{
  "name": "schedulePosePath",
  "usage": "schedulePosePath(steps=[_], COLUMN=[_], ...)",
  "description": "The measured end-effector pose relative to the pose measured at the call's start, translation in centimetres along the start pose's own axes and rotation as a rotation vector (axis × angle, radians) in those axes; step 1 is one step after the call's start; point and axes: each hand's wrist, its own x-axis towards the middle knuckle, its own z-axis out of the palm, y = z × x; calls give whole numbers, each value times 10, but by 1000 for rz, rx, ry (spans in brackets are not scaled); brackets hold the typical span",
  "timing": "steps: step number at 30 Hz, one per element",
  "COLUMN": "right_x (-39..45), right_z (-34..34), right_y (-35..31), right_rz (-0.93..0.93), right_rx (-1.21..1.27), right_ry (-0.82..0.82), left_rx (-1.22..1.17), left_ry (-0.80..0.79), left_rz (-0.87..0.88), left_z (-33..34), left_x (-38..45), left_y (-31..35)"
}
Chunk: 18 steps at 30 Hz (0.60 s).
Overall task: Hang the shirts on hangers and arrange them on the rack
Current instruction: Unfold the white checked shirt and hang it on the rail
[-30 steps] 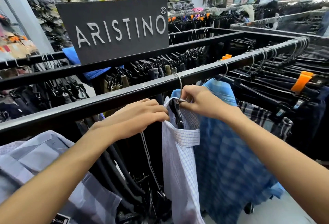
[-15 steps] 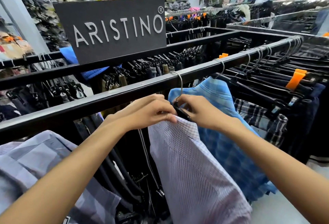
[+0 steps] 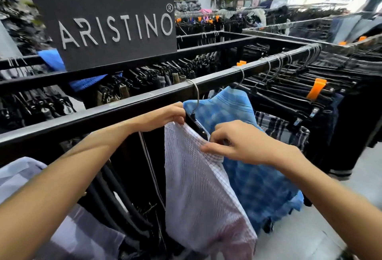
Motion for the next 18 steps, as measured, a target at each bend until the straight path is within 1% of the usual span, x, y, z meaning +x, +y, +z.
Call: schedulePosePath(steps=[2,4,7,11,13,15,16,17,18], right_x=[-4,-6,-6,-9,-11,-11,-11,-11,-11], right_z=[-2,-7,-12,-11,-9,-4,1,6,12], right_y=[2,6,17,23,19,13,9,7,6], right_rz=[-63,-110,-123,-10,36,71,78,84,96], right_rx=[-18,33,79,-21,66,118,104,82,72], right_ry=[56,102,71,15,35,79,101,120,134], left_rx=[2,0,20,-2,-35,-89,-166,-241,-264], left_ry=[36,97,161,174,205,234,211,155,88], left_rz=[-34,-3,59,73,74,27,-12,-56,-96], left_z=[-1,-1,2,3,1,-1,0,2,4], left_x=[-2,-11,-22,-29,-31,-31,-31,-30,-31], left_y=[-8,-12,-16,-14,-12,-12,-14,-19,-27])
